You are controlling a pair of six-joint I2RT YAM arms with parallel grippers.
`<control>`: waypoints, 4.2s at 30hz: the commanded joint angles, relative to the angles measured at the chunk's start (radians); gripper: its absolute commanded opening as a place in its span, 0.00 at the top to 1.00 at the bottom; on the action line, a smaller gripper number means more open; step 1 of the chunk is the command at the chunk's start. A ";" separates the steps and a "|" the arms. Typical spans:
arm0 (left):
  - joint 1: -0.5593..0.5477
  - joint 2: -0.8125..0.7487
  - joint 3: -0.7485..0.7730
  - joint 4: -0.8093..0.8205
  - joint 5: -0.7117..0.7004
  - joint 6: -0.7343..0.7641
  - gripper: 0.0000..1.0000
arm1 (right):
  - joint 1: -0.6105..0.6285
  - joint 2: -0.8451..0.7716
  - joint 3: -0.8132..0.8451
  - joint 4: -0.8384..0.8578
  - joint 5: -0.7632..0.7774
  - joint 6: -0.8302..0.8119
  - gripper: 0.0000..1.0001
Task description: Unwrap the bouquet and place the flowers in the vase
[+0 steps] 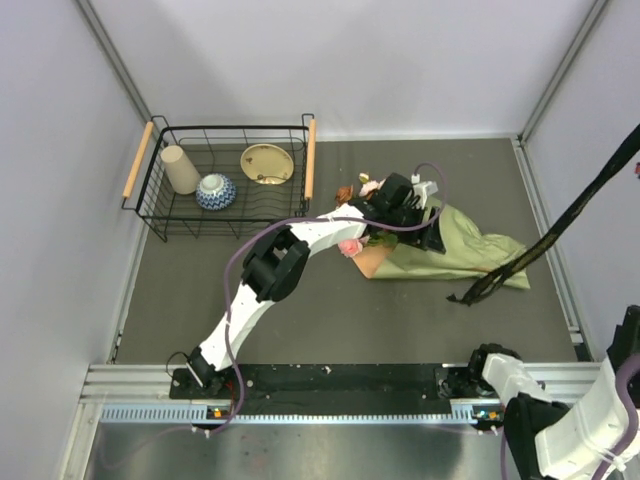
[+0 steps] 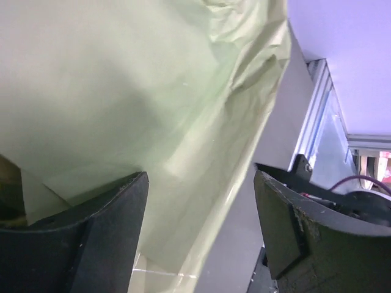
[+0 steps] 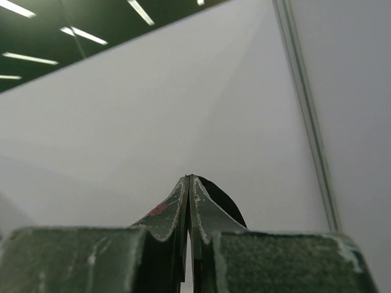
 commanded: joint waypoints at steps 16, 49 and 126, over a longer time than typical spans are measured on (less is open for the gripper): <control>-0.014 -0.297 -0.021 0.007 0.085 0.013 0.22 | 0.002 -0.229 -0.672 -0.285 0.738 -0.106 1.00; -0.025 -0.826 -0.601 0.030 0.036 0.140 0.21 | -0.275 -0.258 -1.543 -0.231 0.331 0.287 1.00; -0.013 -0.834 -0.716 0.000 0.008 0.208 0.18 | -0.022 0.535 -1.331 0.607 -0.330 0.410 0.11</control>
